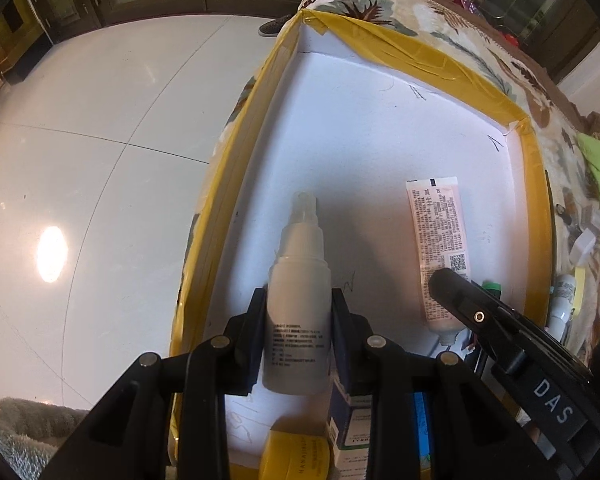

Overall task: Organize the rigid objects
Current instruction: 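Set the tube and spray bottle upright in the tray and open both tools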

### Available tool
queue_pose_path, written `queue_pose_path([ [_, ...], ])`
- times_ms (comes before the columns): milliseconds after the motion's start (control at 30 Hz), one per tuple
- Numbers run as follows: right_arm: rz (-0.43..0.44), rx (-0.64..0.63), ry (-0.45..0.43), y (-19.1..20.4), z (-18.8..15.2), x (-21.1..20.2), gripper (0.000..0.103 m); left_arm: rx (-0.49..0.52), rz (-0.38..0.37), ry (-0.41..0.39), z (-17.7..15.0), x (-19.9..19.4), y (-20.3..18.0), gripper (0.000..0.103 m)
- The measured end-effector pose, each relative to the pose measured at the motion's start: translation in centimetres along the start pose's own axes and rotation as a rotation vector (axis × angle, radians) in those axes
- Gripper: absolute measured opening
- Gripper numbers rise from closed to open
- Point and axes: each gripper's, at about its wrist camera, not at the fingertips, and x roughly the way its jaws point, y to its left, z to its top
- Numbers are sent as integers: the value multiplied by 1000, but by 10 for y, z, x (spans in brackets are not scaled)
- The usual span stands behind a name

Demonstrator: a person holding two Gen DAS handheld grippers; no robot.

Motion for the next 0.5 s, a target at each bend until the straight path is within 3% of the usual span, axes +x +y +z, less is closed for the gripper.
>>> queue_pose_path([
  [167, 17, 30, 2, -4, 1, -3, 20, -28, -27, 16, -3, -3, 5, 34],
  [233, 36, 42, 0, -7, 3, -6, 25, -43, -43, 8, -4, -7, 8, 50],
  [267, 46, 49, -1, -8, 3, -7, 29, -47, -49, 2, -6, -10, 9, 53],
  [300, 55, 55, -5, -9, 3, -9, 36, -48, -53, -7, -6, -13, 9, 54],
  [400, 78, 47, -7, -9, 2, -17, 36, -46, -57, -40, -8, -22, 8, 54],
  [500, 103, 29, -64, -8, 5, -48, 36, -41, -108, -96, -11, -40, 6, 54],
])
